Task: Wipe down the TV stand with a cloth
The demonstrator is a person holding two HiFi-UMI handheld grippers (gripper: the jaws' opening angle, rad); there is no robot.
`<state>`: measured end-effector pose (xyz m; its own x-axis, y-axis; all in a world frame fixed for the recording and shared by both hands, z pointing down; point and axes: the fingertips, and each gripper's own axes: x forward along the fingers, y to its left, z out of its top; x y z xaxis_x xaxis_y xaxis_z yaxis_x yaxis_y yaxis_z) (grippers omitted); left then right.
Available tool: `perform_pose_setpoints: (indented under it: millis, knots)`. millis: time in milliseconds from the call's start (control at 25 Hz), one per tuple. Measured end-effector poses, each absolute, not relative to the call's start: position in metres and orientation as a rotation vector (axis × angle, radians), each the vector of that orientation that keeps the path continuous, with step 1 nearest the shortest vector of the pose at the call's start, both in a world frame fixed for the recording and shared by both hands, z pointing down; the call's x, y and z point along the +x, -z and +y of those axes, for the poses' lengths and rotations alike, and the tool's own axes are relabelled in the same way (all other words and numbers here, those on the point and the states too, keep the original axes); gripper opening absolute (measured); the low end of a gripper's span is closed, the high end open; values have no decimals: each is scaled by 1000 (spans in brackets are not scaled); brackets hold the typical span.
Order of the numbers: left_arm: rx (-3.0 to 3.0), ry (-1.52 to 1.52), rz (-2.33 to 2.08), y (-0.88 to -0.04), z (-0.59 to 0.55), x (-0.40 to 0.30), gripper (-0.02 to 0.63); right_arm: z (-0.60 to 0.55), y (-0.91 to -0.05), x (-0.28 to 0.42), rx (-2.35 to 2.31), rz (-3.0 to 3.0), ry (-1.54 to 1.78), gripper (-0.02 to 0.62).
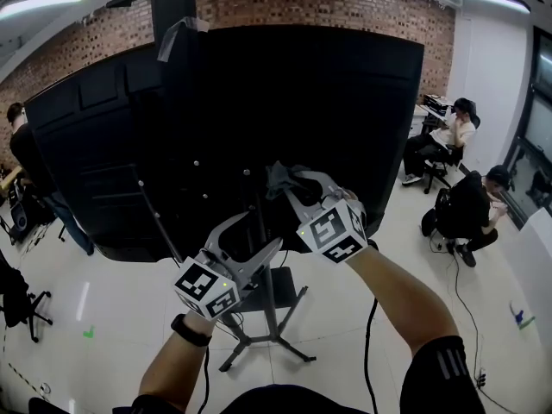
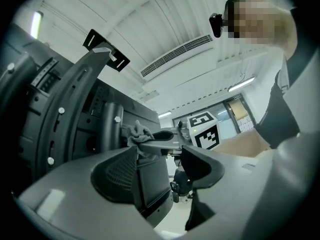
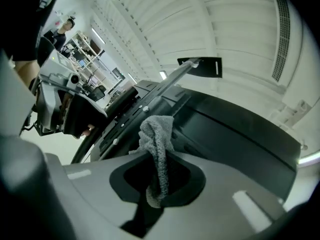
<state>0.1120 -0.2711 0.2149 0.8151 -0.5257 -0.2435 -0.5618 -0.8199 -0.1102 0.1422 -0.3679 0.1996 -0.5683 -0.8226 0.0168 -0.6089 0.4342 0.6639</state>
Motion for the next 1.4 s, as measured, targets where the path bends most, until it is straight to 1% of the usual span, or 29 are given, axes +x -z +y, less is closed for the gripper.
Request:
perform_pose_setpoints:
  millis: [200,440,600,1120,1400]
  knots:
    - [-2819,-290,904,-222,-273,98,308,-385,-216,115,1181,-2360,849,34]
    - [-2829,-294,932,-231,-277,92,308,-393,-225,120,1183,-2329,855,33]
    - [-2831,-292,900,-230,-276,104,308,-394,-229,144,1220,-2279,867,33]
    - [-2879,-294,781,-232,-273,158,308,-400,-240,253,1373,-2132,789,32]
    - [-2875,-287,776,-235,-270,164,308,-400,-243,281,1421,-2125,731,33]
